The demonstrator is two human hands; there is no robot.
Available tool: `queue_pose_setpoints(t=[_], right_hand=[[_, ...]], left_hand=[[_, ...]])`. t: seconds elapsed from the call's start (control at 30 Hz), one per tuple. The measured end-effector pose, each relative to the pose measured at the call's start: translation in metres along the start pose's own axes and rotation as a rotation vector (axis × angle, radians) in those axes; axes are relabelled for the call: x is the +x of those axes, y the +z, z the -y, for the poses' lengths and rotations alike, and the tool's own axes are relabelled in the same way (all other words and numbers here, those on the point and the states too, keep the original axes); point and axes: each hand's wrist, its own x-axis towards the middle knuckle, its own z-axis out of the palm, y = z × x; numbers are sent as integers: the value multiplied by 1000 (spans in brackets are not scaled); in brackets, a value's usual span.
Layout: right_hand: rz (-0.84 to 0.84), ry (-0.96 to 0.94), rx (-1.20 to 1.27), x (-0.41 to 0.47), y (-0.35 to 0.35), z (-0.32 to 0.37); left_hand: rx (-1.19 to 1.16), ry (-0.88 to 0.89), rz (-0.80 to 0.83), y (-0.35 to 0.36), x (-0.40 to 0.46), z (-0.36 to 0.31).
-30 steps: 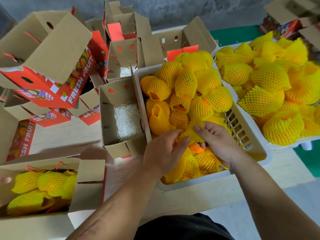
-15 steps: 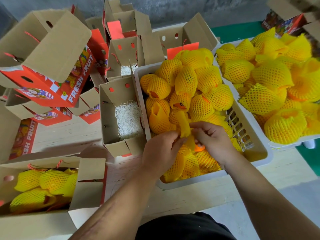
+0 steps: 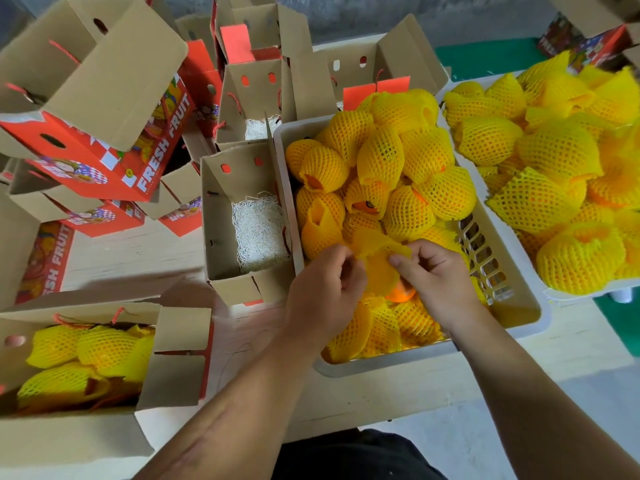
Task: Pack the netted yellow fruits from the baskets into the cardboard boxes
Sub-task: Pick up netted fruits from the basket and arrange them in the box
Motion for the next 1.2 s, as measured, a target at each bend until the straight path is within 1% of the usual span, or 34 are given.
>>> queue_pose_setpoints(t=[0.07, 0.1, 0.17, 0.2, 0.23, 0.3, 0.33, 0.4, 0.47, 0.5, 0.57, 0.6, 0.63, 0.7, 0.77, 0.8, 0.93, 1.03, 1.07, 1.13, 1.2], right_hand=[[-70, -28, -290, 2, 0, -4], [-29, -13, -483, 2, 1, -5], [205, 114, -873, -1, 5, -6], [282, 139, -1036, -2, 9, -9], [312, 142, -1112, -4, 11, -10], [270, 159, -1086, -5, 10, -10], [240, 173, -1020, -6, 7, -8], [117, 162, -831, -8, -3, -2], [-60, 126, -544, -17, -15, 5], [-81, 98, -358, -25, -16, 10], [6, 23, 3, -41, -5, 19], [50, 3, 106, -48, 3, 19], [87, -24, 122, -53, 12, 18], [106, -88, -15, -58, 25, 19], [42, -115, -167, -56, 26, 18], [17, -107, -204, -55, 25, 20], [-55, -74, -206, -52, 27, 17], [-180, -39, -120, -48, 34, 14], [-236, -37, -132, -47, 37, 13], [-324, -57, -270, -49, 43, 11], [-359, -108, -467, -54, 47, 9]], left_hand=[[-77, -48, -36, -1, 3, -1], [-99, -56, -57, -1, 4, -1], [-105, -57, -98, -2, 6, -1], [-99, -65, -107, -2, 7, -2], [-94, -80, -105, -2, 7, -3], [-83, -104, -77, -2, 7, -6], [-58, -91, -60, -3, 6, -7], [9, -39, -10, -4, 6, -9], [33, -27, 42, -4, 9, -10], [30, -29, 60, -5, 10, -10], [19, -23, 77, -5, 10, -9], [20, -18, 83, -6, 10, -9], [22, -17, 94, -6, 9, -8], [15, -9, 117, -6, 8, -5], [28, 37, 131, -9, 7, -5], [46, 72, 145, -9, 6, -4], [63, 160, 163, -11, 6, -1], [40, 176, 124, -9, 6, -1], [18, 175, 113, -10, 5, 0], [-15, 182, 119, -11, 3, 2], [-37, 178, 133, -12, 1, 4]])
